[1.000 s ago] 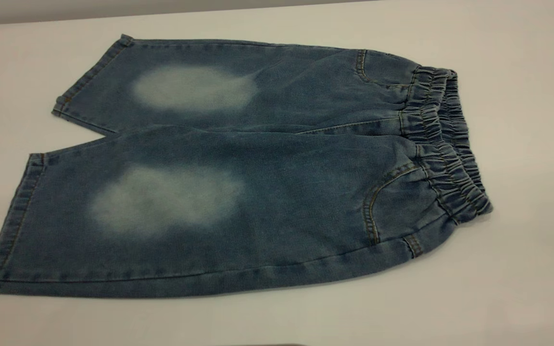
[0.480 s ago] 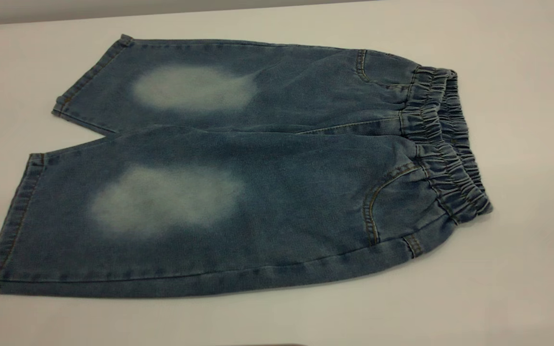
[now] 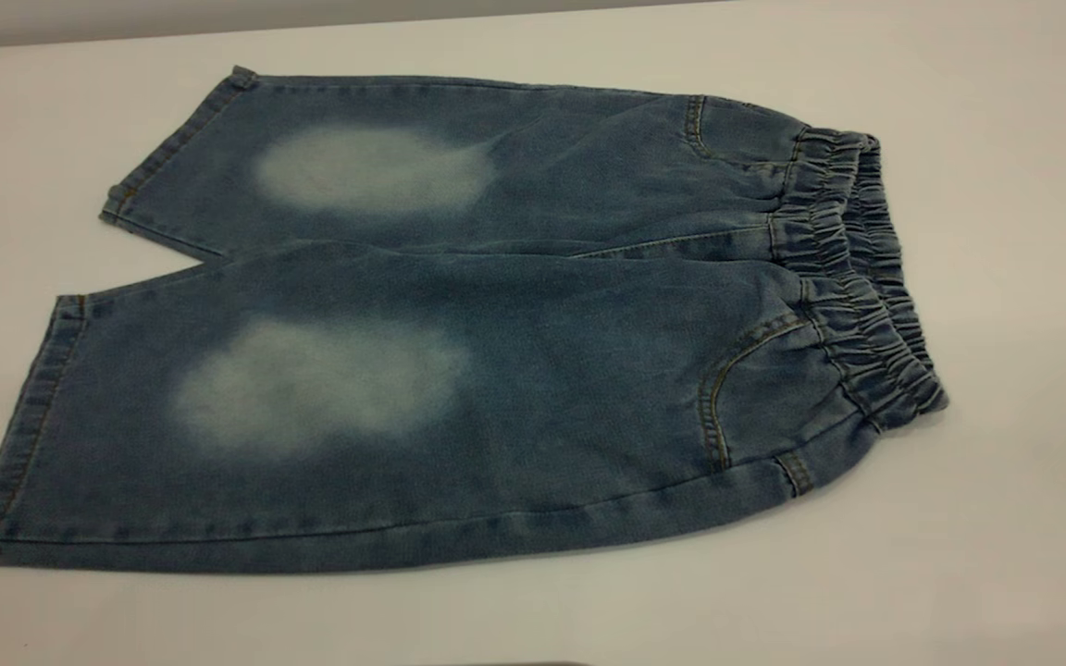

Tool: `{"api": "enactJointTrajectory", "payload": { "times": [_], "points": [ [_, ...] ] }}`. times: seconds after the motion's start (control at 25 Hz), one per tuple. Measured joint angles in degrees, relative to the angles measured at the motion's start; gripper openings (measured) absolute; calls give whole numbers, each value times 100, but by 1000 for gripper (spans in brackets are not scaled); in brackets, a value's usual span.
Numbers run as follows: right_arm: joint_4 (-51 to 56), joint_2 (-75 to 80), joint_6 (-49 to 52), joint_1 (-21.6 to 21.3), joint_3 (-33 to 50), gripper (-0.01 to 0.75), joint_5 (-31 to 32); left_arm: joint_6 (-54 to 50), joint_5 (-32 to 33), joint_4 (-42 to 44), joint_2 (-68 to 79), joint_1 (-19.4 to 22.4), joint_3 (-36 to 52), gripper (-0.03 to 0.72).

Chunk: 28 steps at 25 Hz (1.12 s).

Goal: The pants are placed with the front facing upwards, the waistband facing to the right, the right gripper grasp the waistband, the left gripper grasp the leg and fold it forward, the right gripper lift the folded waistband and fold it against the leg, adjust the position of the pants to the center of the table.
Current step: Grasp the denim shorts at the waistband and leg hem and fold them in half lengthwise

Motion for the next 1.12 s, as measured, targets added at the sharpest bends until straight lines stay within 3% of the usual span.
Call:
{"api": "enactJointTrajectory", "payload": {
  "times": [0.88,1.12],
  "points": [
    [7,0,0,0,0,421,0,0,-45,-214,0,0,0,286],
    [319,250,0,0,-24,421,-173,-466,-122,-313,291,0,-115,273]
  ]
}}
